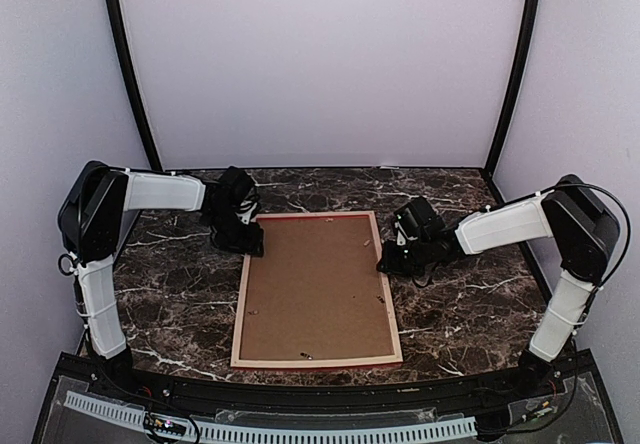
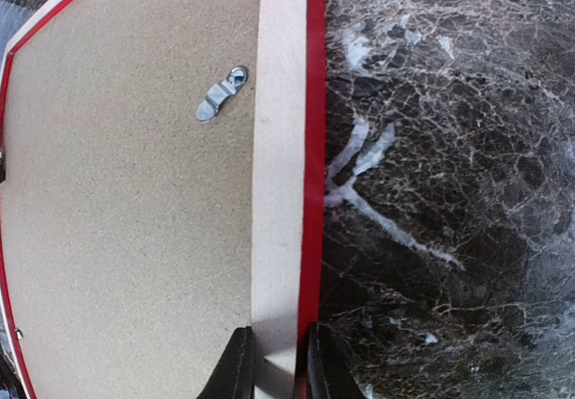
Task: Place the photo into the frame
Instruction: Press the fastener onto the backboard.
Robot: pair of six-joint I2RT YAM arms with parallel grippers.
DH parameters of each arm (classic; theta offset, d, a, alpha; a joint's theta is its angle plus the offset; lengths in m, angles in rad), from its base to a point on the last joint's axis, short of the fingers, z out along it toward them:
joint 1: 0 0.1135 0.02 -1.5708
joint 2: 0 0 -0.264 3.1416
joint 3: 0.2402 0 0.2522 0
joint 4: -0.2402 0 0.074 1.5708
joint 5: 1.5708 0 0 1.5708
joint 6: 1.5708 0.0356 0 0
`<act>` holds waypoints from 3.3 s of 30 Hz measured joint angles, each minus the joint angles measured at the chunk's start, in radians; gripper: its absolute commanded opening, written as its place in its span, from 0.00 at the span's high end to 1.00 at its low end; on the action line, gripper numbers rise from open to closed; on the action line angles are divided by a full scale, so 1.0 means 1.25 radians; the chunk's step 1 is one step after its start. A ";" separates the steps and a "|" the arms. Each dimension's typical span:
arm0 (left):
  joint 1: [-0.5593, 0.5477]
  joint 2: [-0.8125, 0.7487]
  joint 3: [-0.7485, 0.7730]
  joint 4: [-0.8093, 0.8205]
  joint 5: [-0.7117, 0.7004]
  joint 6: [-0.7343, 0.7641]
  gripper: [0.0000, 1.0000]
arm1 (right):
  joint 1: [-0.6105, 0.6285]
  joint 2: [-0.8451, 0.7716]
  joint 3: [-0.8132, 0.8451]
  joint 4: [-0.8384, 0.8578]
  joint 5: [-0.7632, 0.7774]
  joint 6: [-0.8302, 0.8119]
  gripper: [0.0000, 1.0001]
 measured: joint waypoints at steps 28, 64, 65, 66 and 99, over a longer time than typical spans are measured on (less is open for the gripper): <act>0.020 0.004 -0.031 0.128 -0.004 -0.077 0.80 | -0.001 0.000 -0.007 0.018 0.004 0.011 0.88; 0.026 -0.033 -0.117 0.240 -0.023 -0.168 0.68 | -0.001 0.000 -0.014 0.033 0.000 0.013 0.89; 0.026 -0.032 -0.117 0.243 -0.023 -0.168 0.69 | -0.001 0.000 -0.015 0.035 0.001 0.013 0.89; 0.025 -0.032 -0.117 0.246 -0.023 -0.169 0.70 | -0.001 0.000 -0.016 0.038 0.000 0.014 0.90; 0.037 -0.056 -0.050 0.150 -0.081 -0.173 0.32 | 0.001 -0.023 -0.075 0.115 0.017 0.065 0.96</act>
